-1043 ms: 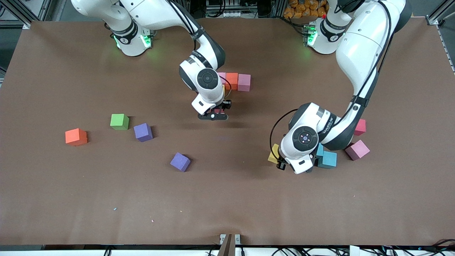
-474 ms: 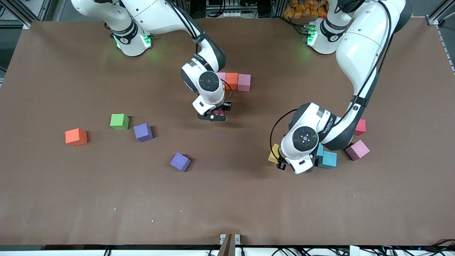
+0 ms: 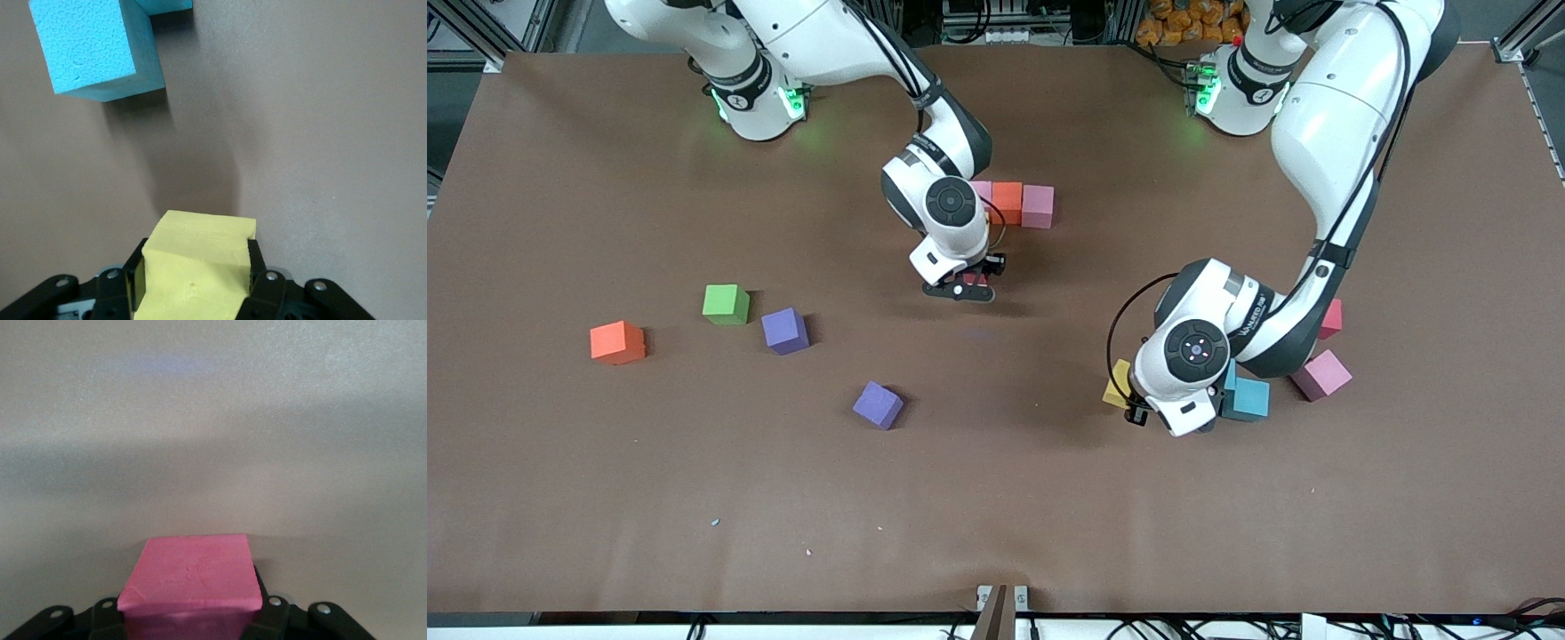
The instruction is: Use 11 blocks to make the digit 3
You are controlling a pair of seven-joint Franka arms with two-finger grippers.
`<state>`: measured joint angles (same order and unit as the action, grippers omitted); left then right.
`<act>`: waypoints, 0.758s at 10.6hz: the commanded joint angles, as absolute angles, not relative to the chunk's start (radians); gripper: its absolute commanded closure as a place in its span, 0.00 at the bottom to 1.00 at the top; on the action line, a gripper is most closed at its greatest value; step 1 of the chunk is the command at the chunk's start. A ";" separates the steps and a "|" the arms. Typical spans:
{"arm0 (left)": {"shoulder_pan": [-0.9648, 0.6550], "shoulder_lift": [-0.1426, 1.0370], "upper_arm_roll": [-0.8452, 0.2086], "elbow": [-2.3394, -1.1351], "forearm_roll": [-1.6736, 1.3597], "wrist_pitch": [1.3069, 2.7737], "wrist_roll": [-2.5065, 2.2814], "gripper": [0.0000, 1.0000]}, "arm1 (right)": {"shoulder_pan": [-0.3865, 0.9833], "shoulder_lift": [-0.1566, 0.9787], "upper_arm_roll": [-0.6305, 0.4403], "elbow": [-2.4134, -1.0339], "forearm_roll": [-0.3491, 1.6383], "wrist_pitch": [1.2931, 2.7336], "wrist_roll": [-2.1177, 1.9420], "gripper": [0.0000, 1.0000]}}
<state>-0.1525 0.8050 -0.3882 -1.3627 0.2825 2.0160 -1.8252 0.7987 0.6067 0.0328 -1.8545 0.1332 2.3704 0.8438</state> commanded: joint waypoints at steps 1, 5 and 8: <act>-0.149 0.787 -0.388 -1.385 0.265 2.002 -1.824 1.00 | 0.824 0.594 0.031 -1.881 0.143 2.375 0.861 0.85; -0.149 0.782 -0.390 -1.388 0.264 2.002 -1.870 1.00 | 0.816 0.581 0.029 -1.878 0.140 2.329 0.842 0.85; -0.147 0.782 -0.390 -1.390 0.262 2.002 -1.956 1.00 | 0.808 0.581 0.028 -1.879 0.135 2.329 0.828 0.85</act>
